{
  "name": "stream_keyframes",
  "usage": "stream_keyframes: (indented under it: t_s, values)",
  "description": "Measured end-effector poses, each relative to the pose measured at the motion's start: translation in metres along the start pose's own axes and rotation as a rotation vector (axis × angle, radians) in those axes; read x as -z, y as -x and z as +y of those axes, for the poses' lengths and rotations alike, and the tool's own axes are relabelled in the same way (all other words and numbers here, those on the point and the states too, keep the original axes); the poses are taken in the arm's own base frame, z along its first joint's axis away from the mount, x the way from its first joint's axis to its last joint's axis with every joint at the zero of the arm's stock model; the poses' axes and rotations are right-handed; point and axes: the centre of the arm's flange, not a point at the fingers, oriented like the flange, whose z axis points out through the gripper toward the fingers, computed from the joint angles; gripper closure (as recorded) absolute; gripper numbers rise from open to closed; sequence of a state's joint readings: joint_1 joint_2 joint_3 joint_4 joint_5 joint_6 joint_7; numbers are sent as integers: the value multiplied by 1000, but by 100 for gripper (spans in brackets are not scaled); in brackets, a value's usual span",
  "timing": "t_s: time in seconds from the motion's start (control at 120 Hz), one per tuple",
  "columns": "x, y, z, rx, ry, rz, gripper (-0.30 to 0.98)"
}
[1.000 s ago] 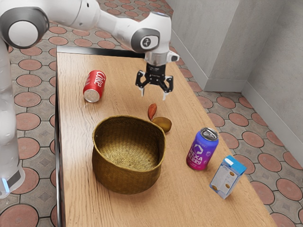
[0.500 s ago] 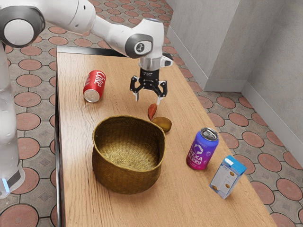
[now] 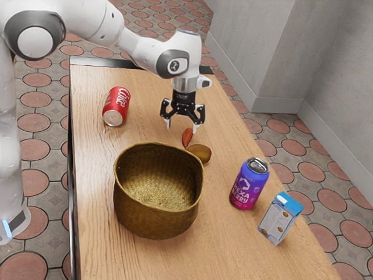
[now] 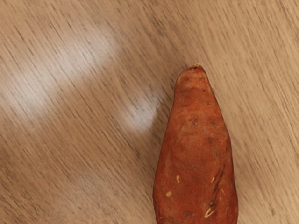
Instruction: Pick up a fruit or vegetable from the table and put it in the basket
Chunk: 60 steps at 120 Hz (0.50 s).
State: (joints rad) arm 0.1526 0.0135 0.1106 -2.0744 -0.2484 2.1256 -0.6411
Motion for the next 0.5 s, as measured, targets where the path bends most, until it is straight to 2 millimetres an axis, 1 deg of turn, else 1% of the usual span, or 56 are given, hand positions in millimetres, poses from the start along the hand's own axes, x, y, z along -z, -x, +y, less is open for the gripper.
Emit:
stream_keyframes:
  t_s: [0.15,0.342,0.5]
  values:
    - [-10,-1,2,0,-3,-9,0]
    - [-16,6,12,-21,0,-13,0]
    - [-13,10,16,-32,8,-6,0]
